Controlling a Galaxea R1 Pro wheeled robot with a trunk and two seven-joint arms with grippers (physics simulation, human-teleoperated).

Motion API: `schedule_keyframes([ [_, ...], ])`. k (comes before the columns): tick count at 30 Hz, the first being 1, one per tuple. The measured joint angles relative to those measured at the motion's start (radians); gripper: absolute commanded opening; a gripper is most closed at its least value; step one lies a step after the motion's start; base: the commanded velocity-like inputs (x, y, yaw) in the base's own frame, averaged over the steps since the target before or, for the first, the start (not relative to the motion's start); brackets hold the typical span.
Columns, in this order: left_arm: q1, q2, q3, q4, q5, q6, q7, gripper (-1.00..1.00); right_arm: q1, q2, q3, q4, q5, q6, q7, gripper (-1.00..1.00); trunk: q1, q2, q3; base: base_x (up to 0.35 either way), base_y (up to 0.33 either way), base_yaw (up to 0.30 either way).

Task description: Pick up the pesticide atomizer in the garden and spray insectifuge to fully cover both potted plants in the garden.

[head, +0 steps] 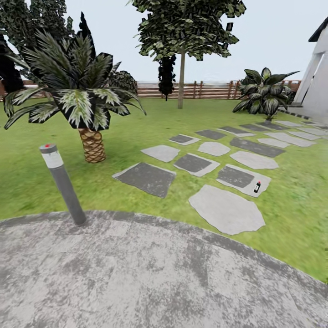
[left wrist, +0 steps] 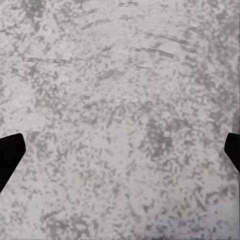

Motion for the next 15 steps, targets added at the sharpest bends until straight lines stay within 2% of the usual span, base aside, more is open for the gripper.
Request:
schedule_keyframes([
  [15,0.000,0.000,0.000,-0.001,0.000,0.000,0.000,1.00,0.000,0.000,0.000,-0.001,0.000,0.000,0.000,1.00,0.000,0.000,0.000,0.339,0.000,-0.267],
])
